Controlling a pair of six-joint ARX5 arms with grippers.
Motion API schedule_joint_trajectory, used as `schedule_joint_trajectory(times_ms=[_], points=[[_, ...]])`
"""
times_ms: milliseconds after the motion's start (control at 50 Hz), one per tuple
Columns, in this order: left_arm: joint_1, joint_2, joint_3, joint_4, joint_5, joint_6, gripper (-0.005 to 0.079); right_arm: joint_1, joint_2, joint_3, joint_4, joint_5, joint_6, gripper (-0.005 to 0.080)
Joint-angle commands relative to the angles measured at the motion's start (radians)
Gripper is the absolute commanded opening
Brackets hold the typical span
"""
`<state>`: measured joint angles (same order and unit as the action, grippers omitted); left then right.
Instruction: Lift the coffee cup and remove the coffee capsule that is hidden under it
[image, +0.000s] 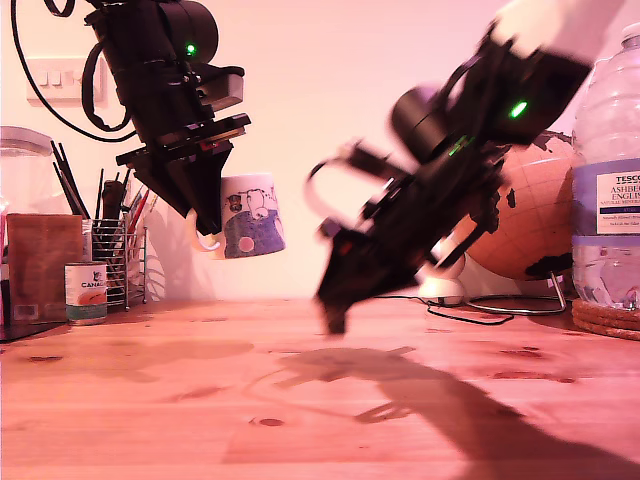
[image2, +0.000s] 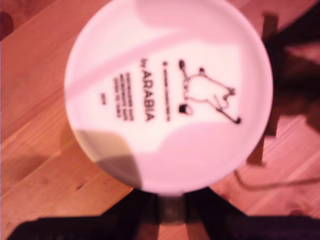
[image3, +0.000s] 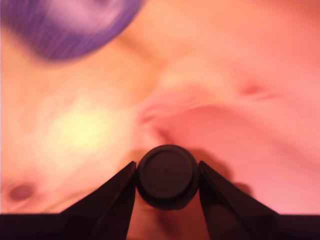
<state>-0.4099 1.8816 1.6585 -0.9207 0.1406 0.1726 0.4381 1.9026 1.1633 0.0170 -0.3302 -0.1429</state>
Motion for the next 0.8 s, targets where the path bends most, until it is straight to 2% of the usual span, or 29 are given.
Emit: schedule_joint_trajectory(times_ms=[0, 300, 780], points=[[0.002, -0.044, 0.012, 0.021, 0.01, 0.011, -0.002, -0.011, -0.035, 0.003, -0.021, 0.013, -0.013, 0.0143], [0.002, -0.044, 0.012, 0.029, 0.01, 0.011, -0.002, -0.097, -0.094, 0.003, -0.176, 0.054, -0.065, 0.0145], [0.002, -0.044, 0.012, 0.036, 0.017, 0.011, -0.002, -0.257, -0.12, 0.003, -0.309, 0.091, -0.093, 0.0145]])
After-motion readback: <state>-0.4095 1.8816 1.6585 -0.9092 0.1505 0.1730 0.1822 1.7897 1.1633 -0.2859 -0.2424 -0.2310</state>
